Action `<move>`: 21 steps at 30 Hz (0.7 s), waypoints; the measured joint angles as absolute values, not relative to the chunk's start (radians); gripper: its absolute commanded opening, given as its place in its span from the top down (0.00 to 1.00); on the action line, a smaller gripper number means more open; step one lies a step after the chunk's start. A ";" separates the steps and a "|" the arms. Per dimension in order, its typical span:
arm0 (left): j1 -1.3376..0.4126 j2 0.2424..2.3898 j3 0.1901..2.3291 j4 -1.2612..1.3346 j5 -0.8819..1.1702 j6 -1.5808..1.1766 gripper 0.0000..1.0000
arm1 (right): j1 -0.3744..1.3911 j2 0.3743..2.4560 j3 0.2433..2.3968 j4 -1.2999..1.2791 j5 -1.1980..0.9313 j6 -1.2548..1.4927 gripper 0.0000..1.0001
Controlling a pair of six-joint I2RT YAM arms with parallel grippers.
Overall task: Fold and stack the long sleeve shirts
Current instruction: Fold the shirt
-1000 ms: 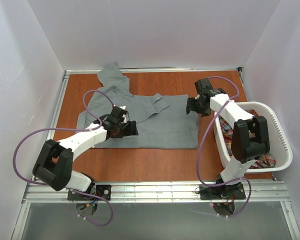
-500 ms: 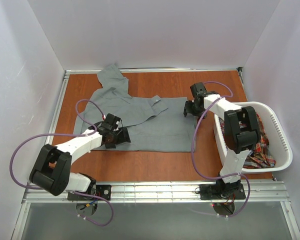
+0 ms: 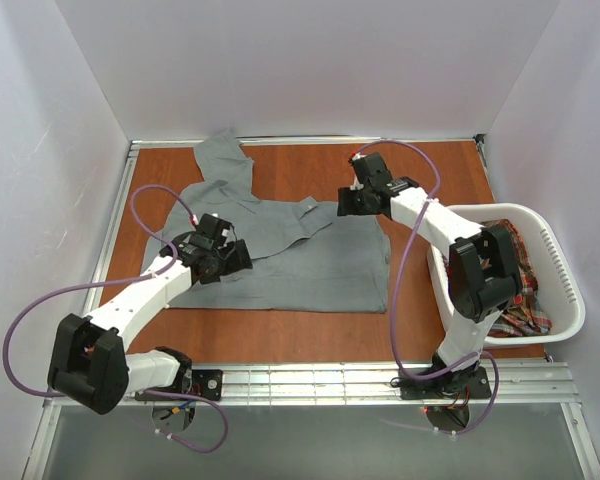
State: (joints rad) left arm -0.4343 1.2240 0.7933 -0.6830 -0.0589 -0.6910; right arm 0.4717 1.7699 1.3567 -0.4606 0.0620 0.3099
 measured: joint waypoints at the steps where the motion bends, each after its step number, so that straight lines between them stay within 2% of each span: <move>1: -0.412 1.224 0.807 -0.677 -0.068 -0.687 0.09 | 0.479 1.786 1.378 -0.451 0.056 0.312 0.47; 9: -0.139 1.224 0.771 -0.619 -0.072 -0.662 0.09 | 0.493 1.965 1.478 -0.349 0.004 0.387 0.50; 21: -0.065 1.214 0.599 -0.491 -0.052 -0.599 0.09 | 0.505 2.097 1.493 -0.306 -0.065 0.455 0.50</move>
